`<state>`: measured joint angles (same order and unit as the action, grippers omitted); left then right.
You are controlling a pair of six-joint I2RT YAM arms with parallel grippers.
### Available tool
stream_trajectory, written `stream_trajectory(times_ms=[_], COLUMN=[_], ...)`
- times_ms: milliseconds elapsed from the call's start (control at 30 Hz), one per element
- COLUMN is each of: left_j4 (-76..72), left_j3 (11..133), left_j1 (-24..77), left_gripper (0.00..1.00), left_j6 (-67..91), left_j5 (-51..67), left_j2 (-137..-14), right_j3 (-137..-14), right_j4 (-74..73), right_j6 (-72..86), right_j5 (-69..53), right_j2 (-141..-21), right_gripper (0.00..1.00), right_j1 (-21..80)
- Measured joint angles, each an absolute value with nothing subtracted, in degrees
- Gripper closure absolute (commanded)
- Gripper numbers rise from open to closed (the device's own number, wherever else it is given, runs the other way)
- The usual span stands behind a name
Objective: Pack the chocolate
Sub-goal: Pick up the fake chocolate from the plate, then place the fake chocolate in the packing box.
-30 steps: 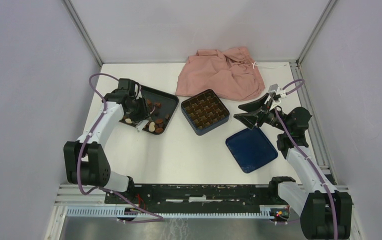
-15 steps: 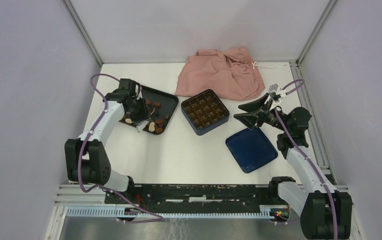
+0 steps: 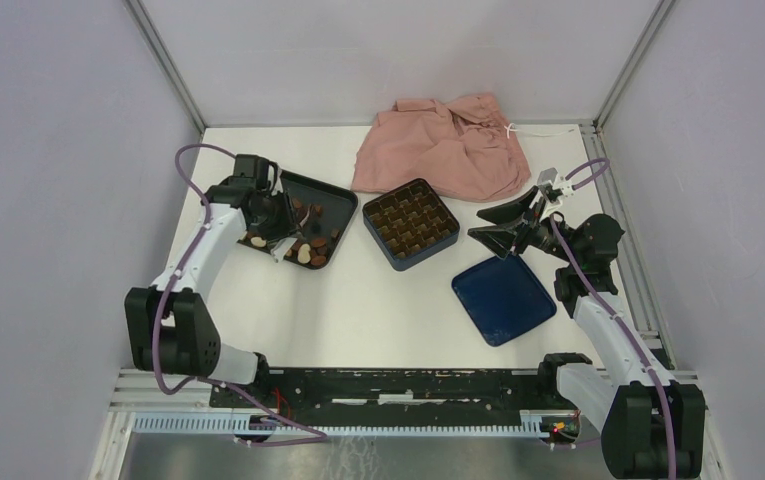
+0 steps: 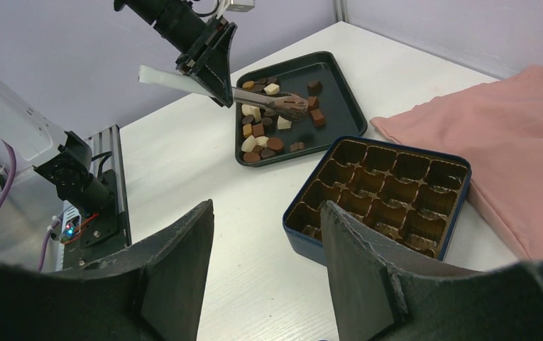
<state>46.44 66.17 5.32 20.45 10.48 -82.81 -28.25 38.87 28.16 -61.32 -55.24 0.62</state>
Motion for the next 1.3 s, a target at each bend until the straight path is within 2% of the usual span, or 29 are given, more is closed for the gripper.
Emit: stream_trajectory(times_ms=[233, 500, 733, 1000, 1300], left_j4=[46.3, 43.2, 37.7, 34.9, 37.3], left_j3=[66.1, 63.7, 62.5, 64.1, 68.6], left_j1=[5.3, 5.9, 12.4, 24.1, 30.0], left_gripper=[0.93, 0.93, 0.93, 0.93, 0.93], left_j6=[20.5, 23.3, 29.2, 32.1, 31.9], left_j5=[12.1, 21.8, 26.1, 21.3, 10.2], left_j2=[-76.9, -69.0, -66.7, -69.7, -77.3], right_j3=[-28.3, -28.3, -28.3, -29.7, -30.3], right_j4=[38.9, 38.1, 34.9, 28.7, 25.0], right_j6=[28.1, 26.7, 22.8, 16.8, 13.6], right_j5=[-61.4, -61.4, -61.4, -61.2, -60.8], right_j2=[-55.2, -55.2, -55.2, -55.5, -56.3], right_gripper=[0.37, 0.37, 0.37, 0.38, 0.37], right_j1=[0.6, 0.6, 0.6, 0.6, -1.4])
